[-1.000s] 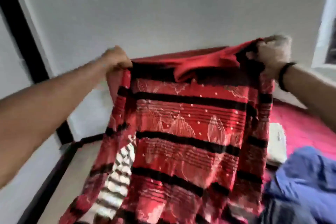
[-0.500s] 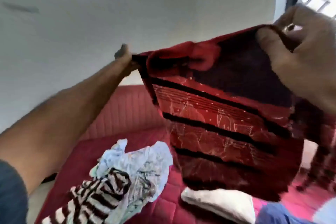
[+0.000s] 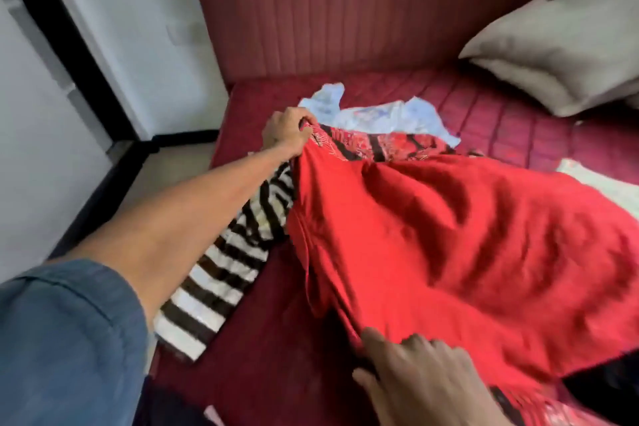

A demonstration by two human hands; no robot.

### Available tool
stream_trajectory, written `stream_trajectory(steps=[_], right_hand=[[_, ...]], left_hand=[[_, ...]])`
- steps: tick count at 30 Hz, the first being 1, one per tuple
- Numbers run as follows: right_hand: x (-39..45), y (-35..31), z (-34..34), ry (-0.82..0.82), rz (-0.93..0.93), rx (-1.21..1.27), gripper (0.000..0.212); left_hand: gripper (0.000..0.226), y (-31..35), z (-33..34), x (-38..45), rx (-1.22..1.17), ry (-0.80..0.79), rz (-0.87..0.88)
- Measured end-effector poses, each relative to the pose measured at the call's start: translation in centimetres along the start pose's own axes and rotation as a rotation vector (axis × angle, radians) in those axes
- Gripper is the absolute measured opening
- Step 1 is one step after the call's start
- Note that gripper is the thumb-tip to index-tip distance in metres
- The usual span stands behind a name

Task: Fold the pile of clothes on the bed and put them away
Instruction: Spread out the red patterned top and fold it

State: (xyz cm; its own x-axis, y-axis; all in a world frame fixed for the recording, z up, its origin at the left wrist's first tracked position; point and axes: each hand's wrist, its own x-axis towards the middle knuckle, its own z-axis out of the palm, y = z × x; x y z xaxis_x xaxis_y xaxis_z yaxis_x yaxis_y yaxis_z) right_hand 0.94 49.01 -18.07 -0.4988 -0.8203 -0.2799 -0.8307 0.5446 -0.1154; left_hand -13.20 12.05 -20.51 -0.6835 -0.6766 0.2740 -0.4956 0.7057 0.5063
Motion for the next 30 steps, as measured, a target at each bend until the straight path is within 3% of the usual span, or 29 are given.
stream_trajectory(steps=[1, 3, 5, 13, 16, 21, 23, 25, 26, 28, 30], right_hand=[[1.3, -1.0, 1.6, -0.063, -0.031, 0.048, 0.044], [3.7, -3.2, 4.8, -0.380, -0.064, 0.150, 0.056], [5.6, -5.4, 6.5, -0.471, -0.080, 0.286, 0.057], [8.8, -12.9, 12.7, -0.375, -0.239, 0.591, 0.046], [9.4, -13.4, 15.3, -0.335, -0.207, 0.708, 0.032], [8.0, -10.8, 15.0, -0.404, -0.146, 0.968, 0.034], [6.6, -8.4, 13.8, -0.321, -0.181, 0.991, 0.027], [5.6, -4.7, 13.0, -0.112, -0.164, 0.966, 0.023], [4.5, -1.9, 12.6, 0.007, -0.121, 0.922, 0.023], [3.9, 3.9, 12.6, 0.162, 0.014, 0.823, 0.019], [1.7, 11.5, 12.2, 0.296, 0.241, 0.711, 0.015]], left_hand=[[0.026, -1.8, 0.5, -0.2, 0.057, -0.029, 0.035], [0.025, -5.9, 1.4, -0.5, 0.186, -0.082, 0.110], [0.025, -9.1, 1.7, -0.9, 0.287, -0.127, 0.179], [0.048, -17.3, 0.8, -3.7, 0.569, -0.130, 0.300], [0.054, -19.0, 0.8, -4.5, 0.656, -0.145, 0.277], [0.050, -19.2, 3.0, -5.4, 0.574, -0.264, 0.194], [0.055, -18.1, 4.4, -6.2, 0.544, -0.330, 0.122], [0.061, -16.2, 4.9, -8.1, 0.486, -0.304, 0.086], [0.064, -14.2, 5.2, -9.6, 0.428, -0.246, 0.155], [0.049, -12.1, 4.7, -13.4, 0.323, -0.127, 0.454], [0.040, -10.6, 5.0, -18.6, 0.184, -0.291, 0.798]])
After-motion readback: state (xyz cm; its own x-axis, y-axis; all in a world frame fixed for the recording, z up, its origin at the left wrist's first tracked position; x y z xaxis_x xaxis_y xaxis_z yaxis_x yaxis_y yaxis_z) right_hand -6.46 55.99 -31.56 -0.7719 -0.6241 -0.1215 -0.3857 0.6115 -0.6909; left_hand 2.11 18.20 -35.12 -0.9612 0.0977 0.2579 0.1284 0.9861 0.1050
